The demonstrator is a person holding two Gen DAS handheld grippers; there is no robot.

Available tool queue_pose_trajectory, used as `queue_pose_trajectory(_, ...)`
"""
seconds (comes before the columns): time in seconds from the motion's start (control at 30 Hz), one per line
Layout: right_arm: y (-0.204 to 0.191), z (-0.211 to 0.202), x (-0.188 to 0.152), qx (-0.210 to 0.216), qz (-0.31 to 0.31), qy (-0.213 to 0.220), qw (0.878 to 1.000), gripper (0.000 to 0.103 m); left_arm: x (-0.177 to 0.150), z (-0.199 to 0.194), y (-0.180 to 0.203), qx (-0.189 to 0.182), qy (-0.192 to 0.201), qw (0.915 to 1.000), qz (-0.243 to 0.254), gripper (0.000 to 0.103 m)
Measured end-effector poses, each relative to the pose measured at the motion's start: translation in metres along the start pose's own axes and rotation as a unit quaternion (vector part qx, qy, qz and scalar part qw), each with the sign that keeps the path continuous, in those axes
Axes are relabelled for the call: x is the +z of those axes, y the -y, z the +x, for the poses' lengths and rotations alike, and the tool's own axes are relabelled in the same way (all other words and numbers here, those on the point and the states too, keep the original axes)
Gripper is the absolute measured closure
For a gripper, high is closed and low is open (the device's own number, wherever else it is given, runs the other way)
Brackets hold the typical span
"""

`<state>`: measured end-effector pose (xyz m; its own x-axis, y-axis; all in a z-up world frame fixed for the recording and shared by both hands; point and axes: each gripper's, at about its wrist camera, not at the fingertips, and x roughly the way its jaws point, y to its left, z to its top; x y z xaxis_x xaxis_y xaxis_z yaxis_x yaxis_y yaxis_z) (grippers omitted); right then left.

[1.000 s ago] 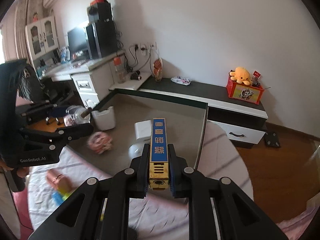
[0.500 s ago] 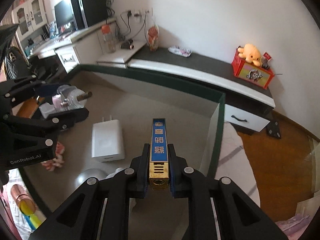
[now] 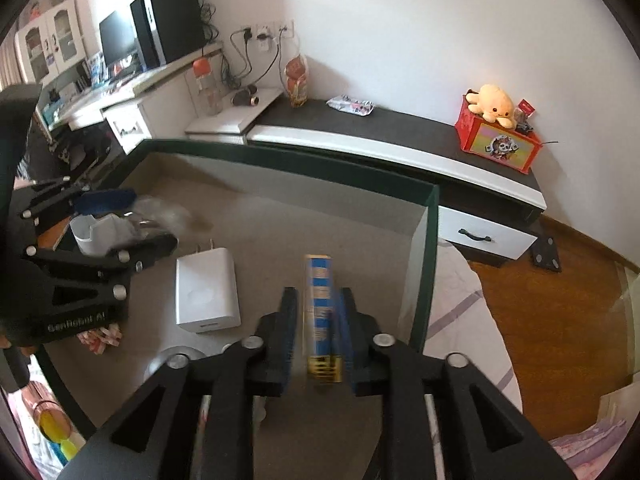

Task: Organize rigid objects

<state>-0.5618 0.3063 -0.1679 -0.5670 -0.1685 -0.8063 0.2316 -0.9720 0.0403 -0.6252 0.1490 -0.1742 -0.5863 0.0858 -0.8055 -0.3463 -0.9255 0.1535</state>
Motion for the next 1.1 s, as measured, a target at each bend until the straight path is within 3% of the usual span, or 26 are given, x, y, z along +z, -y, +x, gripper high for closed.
queue_pose_trajectory(0.23,-0.009,-0.047,-0.011,-0.006,0.014,0.066,0.998,0.033,-0.023,-0.064,-0.004,-0.003,0.083,0.9965,-0.010,0.001)
queue_pose_trajectory(0.27,-0.011,-0.055,-0.014,-0.010,0.014,0.073,0.997,0.023,-0.029,-0.078,-0.006,0.003,0.098,0.9950,-0.017,0.000)
queue_pose_trajectory(0.43,-0.031,-0.105,-0.037,-0.016,0.005,0.116,0.993,0.020,-0.062,-0.145,-0.018,0.027,0.163,0.9850,-0.050,0.000)
queue_pose_trajectory(0.53,-0.044,-0.136,-0.056,-0.019,0.003,0.140,0.990,0.011,-0.094,-0.187,-0.019,0.039,0.202,0.9758,-0.075,0.000)
queue_pose_trajectory(0.57,-0.051,-0.148,-0.064,-0.019,0.003,0.148,0.989,0.000,-0.103,-0.198,-0.018,0.038,0.210,0.9738,-0.079,0.000)
queue_pose_trajectory(0.9,-0.105,-0.250,-0.146,-0.081,0.000,0.248,0.965,0.000,-0.209,-0.286,0.019,0.059,0.263,0.9598,-0.077,0.000)
queue_pose_trajectory(1.1,-0.130,-0.284,-0.196,-0.098,0.010,0.274,0.957,0.000,-0.254,-0.317,0.034,0.080,0.271,0.9546,-0.094,0.000)
